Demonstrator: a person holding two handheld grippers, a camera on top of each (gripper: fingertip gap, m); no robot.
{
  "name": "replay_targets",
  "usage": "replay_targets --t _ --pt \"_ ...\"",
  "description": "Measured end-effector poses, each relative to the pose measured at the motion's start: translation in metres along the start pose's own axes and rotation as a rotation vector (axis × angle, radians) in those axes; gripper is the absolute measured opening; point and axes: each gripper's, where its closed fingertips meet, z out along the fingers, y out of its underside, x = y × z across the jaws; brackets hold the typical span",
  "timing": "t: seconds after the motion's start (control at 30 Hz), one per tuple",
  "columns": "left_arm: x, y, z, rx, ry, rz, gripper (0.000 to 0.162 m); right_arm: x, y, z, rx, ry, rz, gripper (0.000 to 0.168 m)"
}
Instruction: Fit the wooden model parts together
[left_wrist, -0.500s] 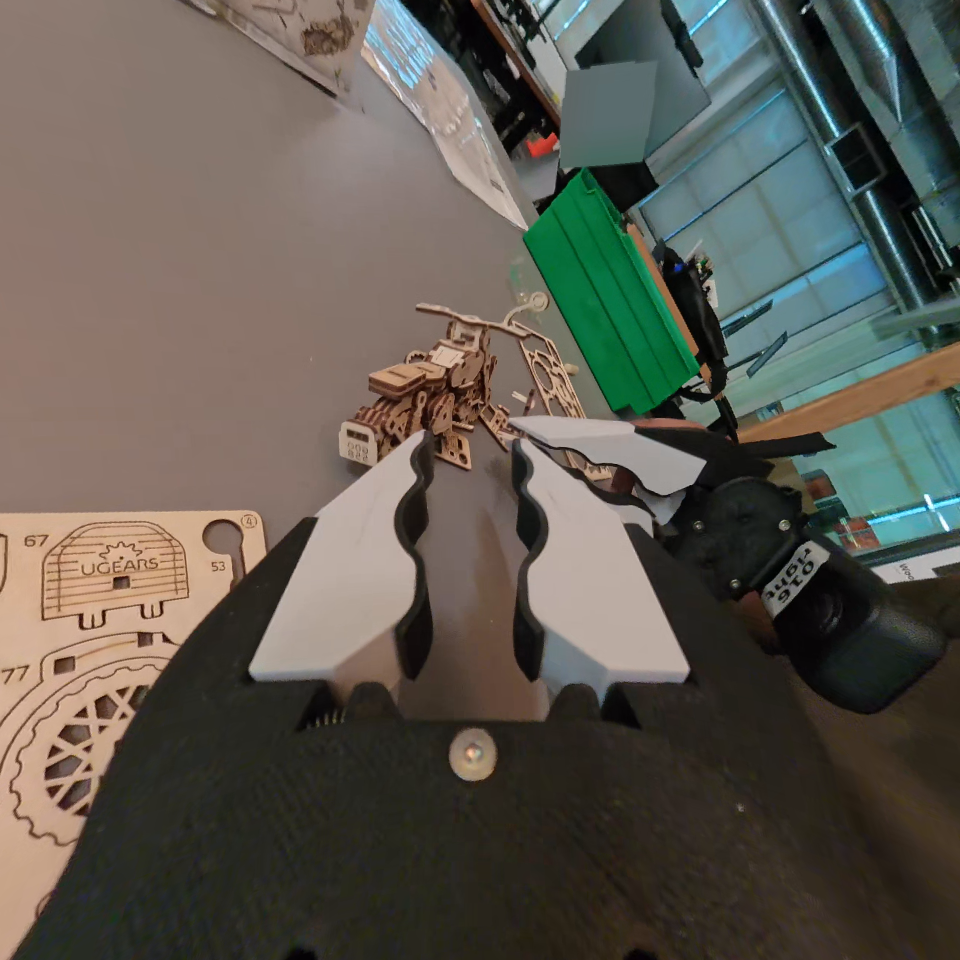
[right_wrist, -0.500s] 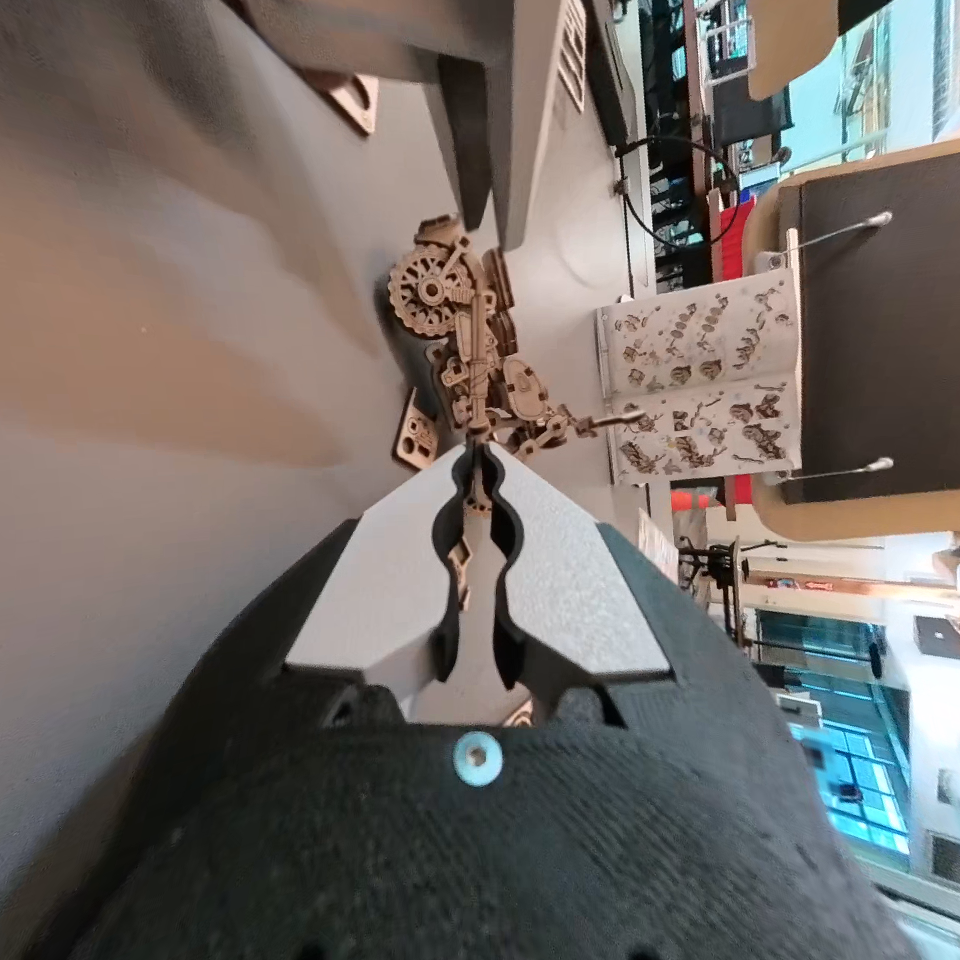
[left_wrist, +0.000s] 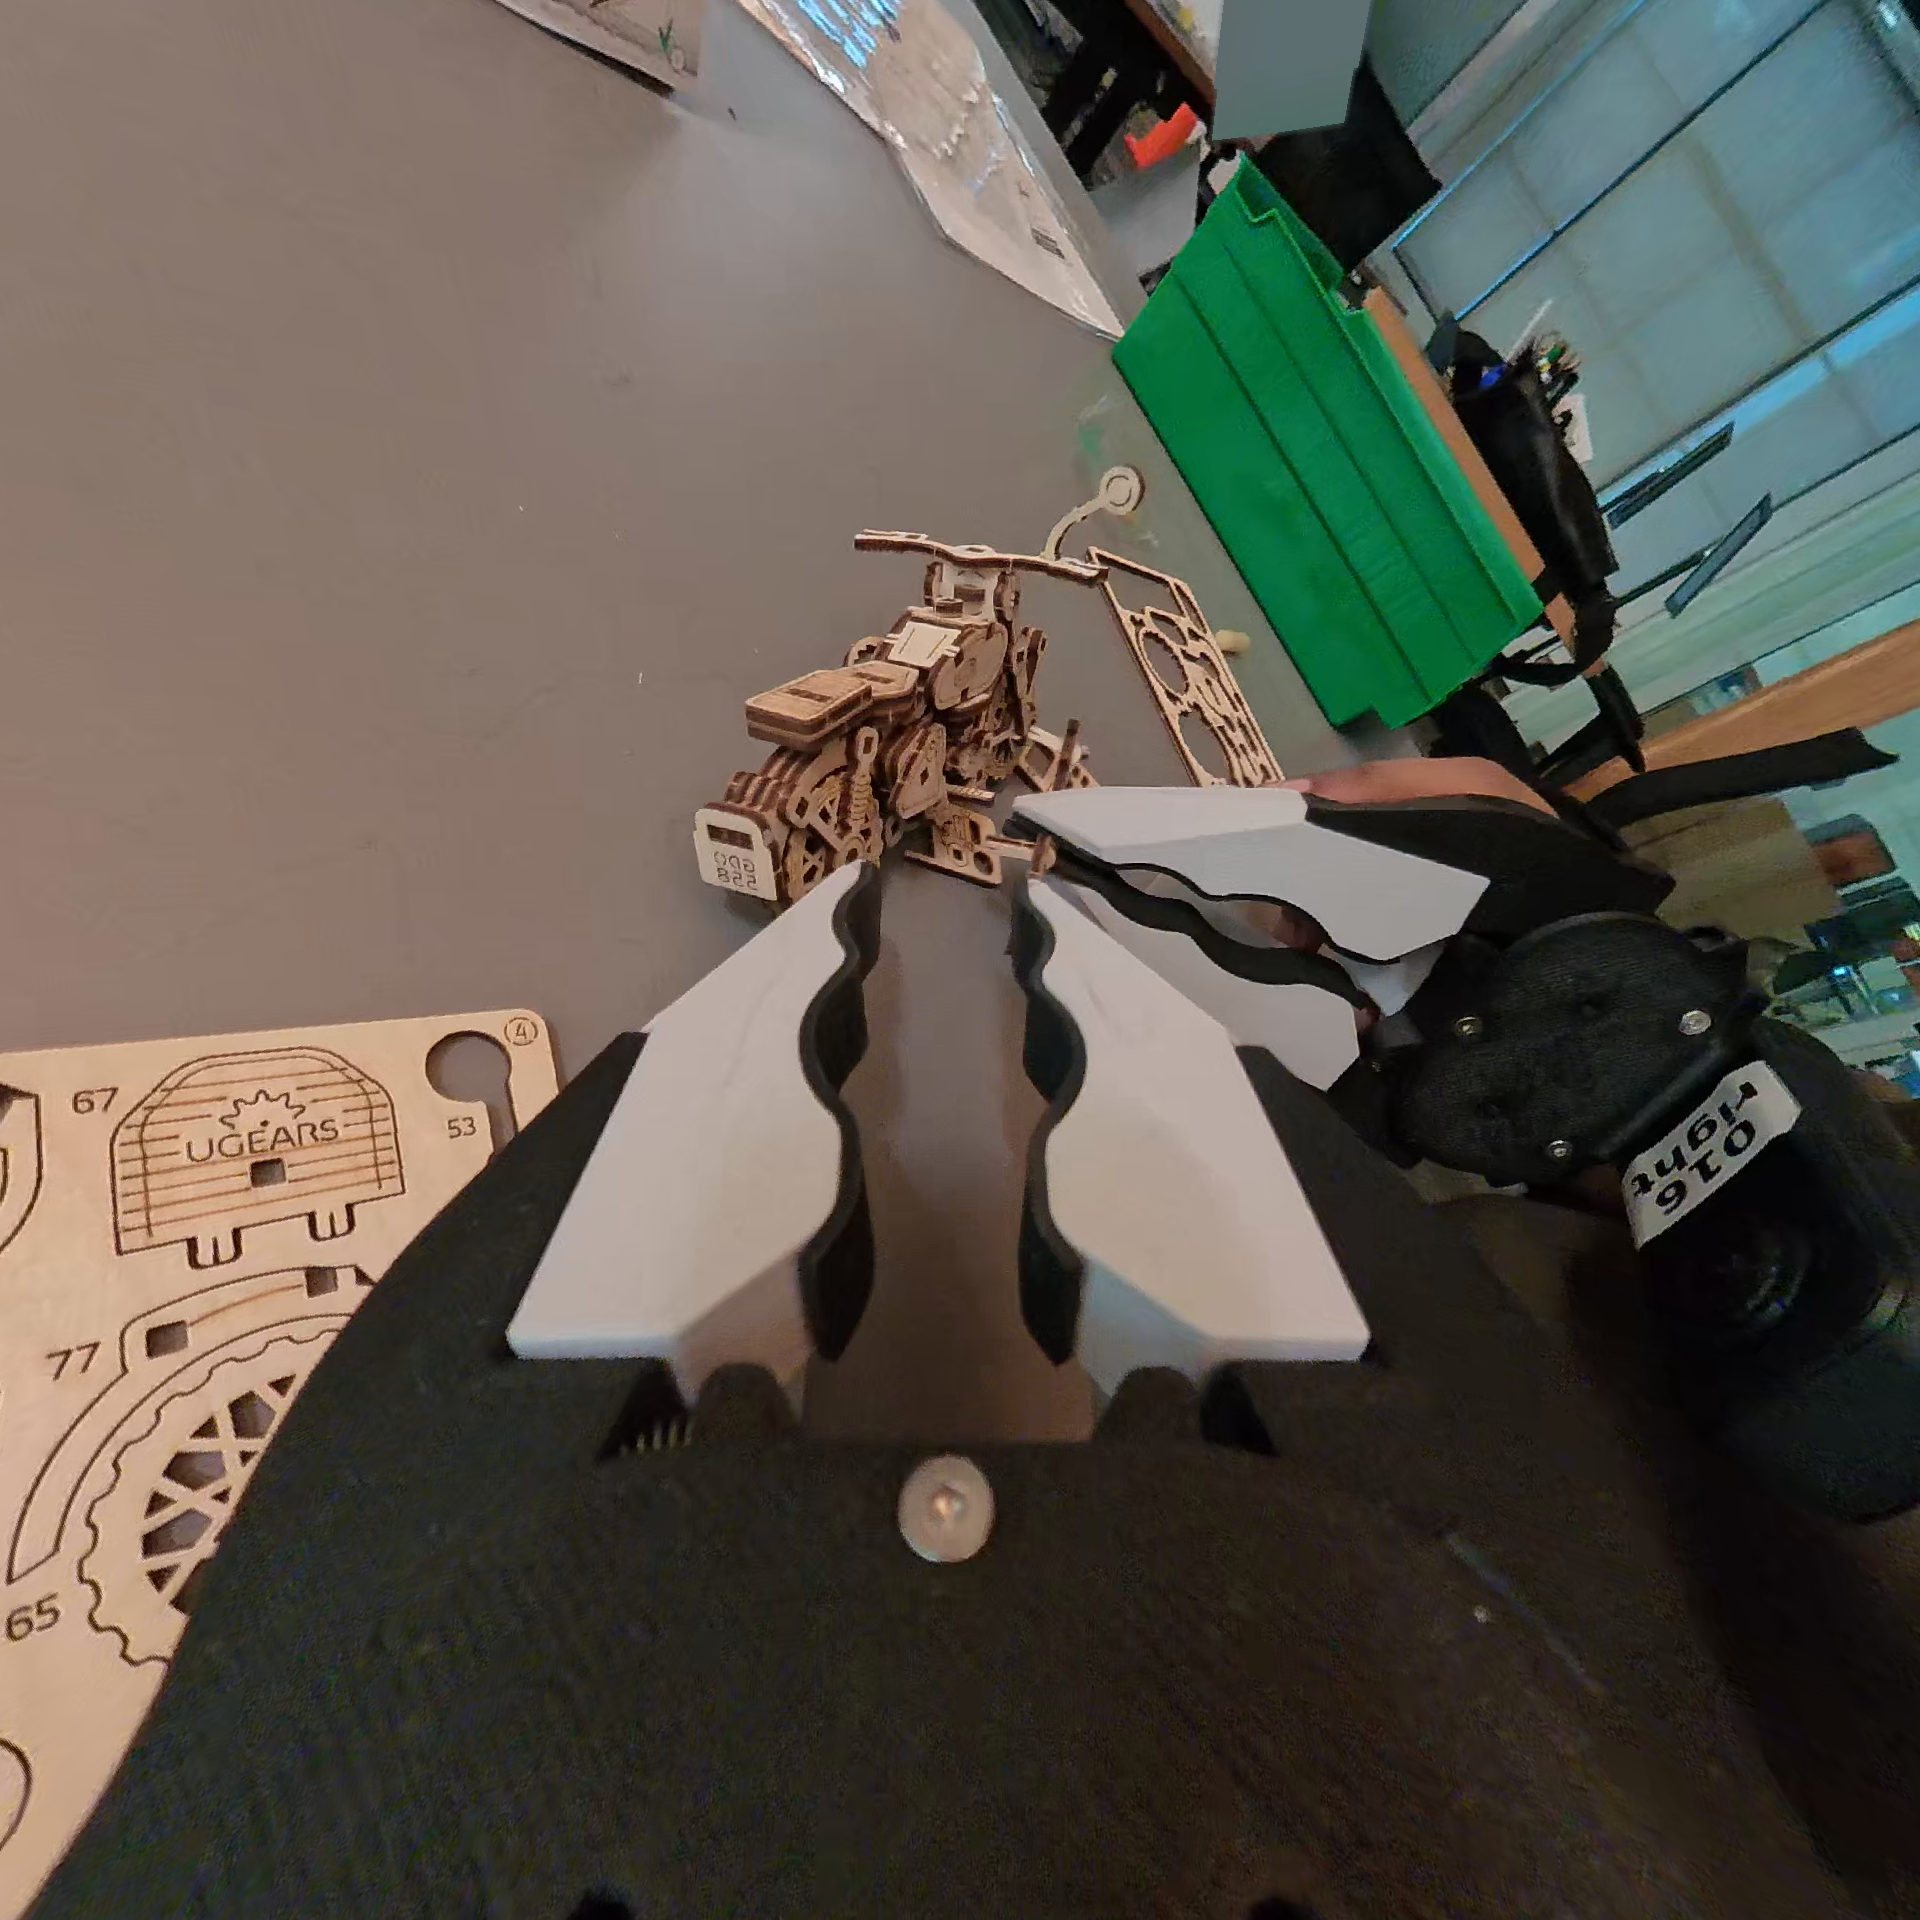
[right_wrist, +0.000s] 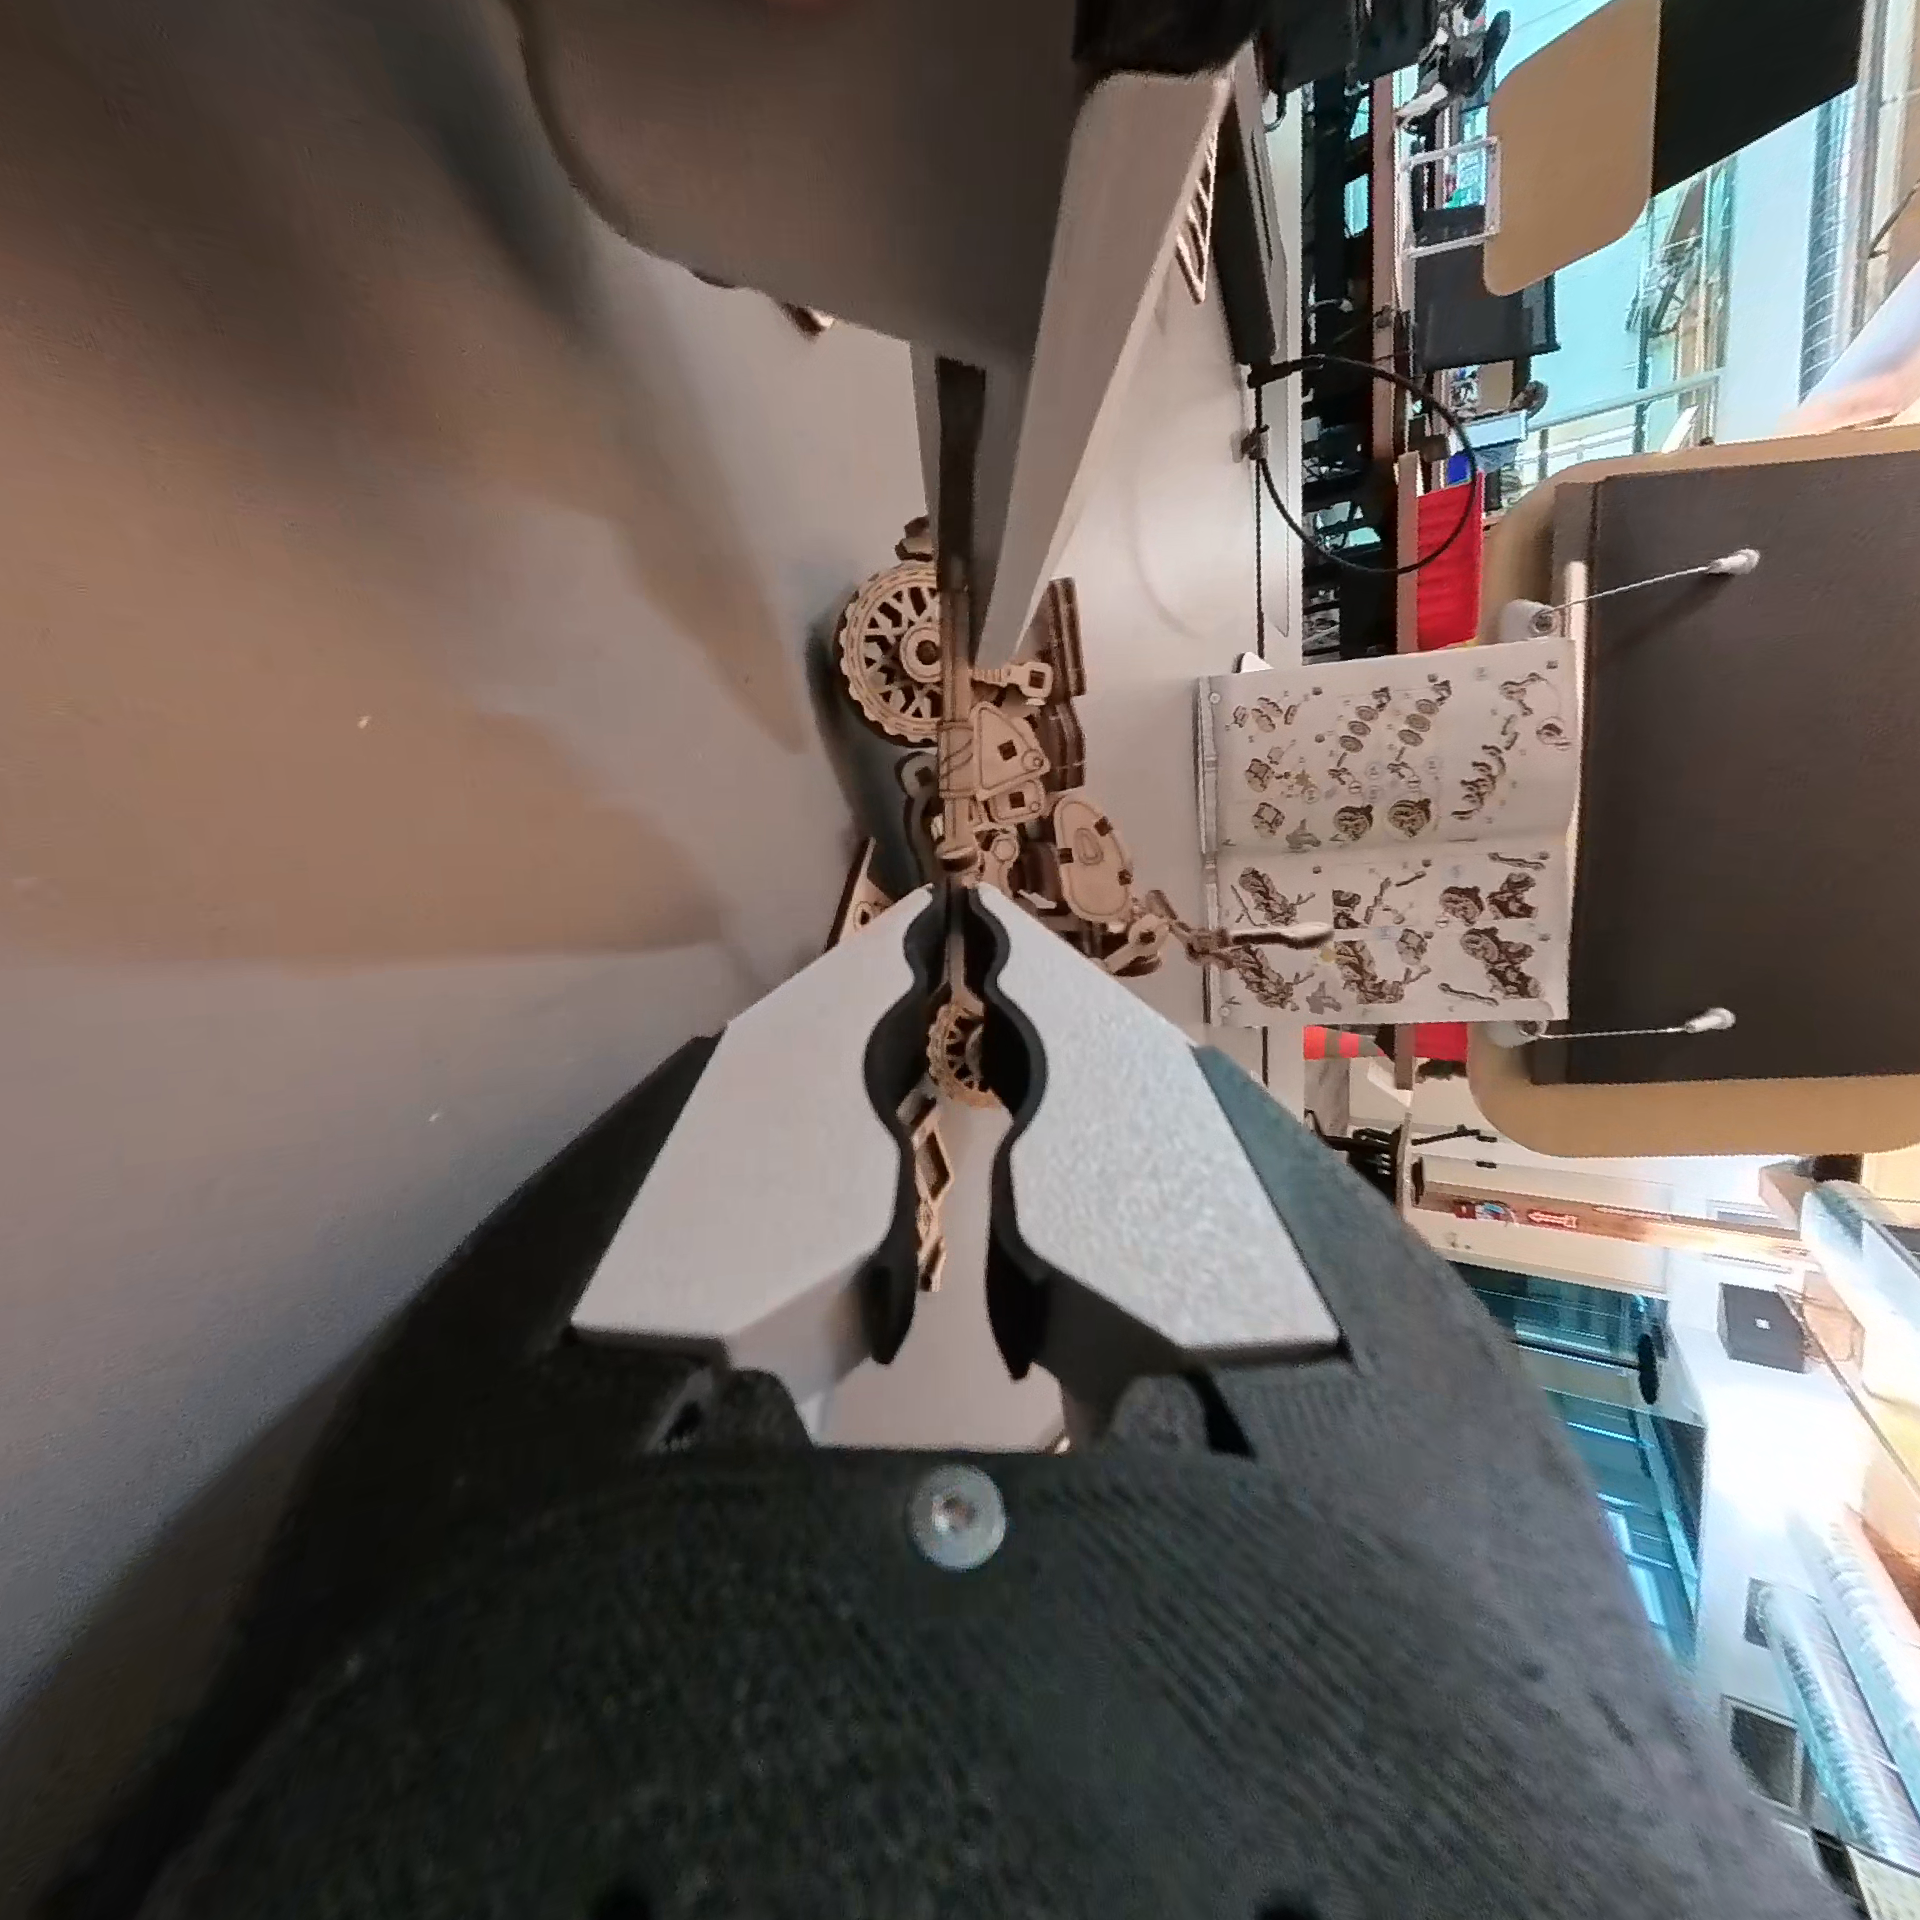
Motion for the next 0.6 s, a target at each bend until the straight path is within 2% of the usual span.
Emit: replay_targets --t 0.6 --pt "-0.0029 0.0037 0.0012 -0.024 -0.033 0.043 0.021 -0.0023 -0.0014 0.003 -0.005 -0.015 0.007 0.001"
